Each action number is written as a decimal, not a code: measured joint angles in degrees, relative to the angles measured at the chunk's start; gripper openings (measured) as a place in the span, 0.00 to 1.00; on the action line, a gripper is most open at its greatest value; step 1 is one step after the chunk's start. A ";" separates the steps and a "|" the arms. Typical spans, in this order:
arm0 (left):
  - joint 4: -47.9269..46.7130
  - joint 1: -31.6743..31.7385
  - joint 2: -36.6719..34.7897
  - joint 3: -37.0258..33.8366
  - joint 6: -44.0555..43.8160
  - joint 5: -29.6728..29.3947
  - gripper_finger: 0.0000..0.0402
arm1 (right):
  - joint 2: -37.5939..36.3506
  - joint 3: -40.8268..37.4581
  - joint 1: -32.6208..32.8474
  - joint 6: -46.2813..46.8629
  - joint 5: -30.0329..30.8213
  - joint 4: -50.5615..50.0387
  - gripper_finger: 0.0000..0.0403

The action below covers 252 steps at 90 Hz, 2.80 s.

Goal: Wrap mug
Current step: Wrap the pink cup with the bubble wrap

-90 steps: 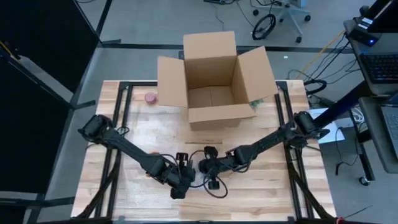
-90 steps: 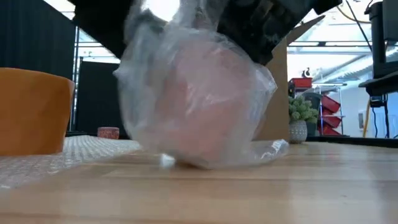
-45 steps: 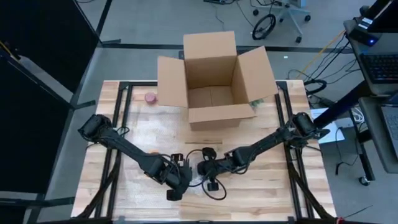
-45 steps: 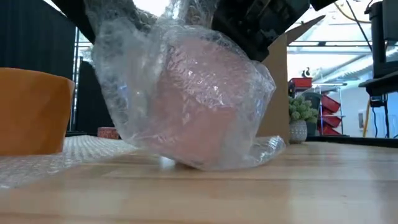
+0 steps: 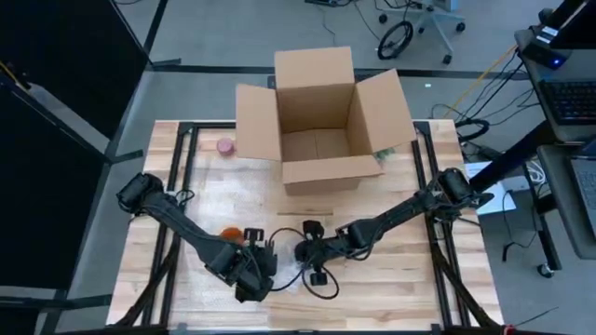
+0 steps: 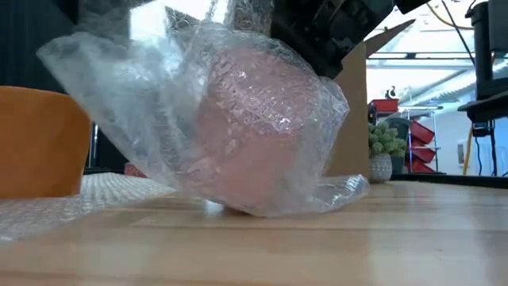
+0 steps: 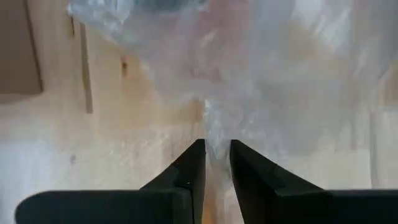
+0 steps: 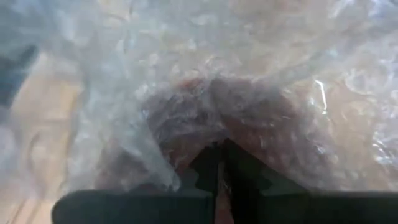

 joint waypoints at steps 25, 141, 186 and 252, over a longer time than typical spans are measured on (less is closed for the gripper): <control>3.83 -2.79 -0.20 7.72 3.80 -4.53 0.15 | -0.04 0.00 0.02 0.00 -0.01 0.04 0.01; 39.28 10.21 1.86 -15.52 18.26 10.85 0.15 | -6.24 3.81 1.91 1.26 -0.10 -11.98 0.01; 40.28 11.99 3.04 -16.73 18.86 12.34 0.15 | -12.36 2.40 1.73 3.26 0.95 -18.20 0.01; 48.17 13.06 3.94 -14.29 19.90 17.91 0.15 | -2.70 -9.64 5.73 10.95 3.16 2.93 0.01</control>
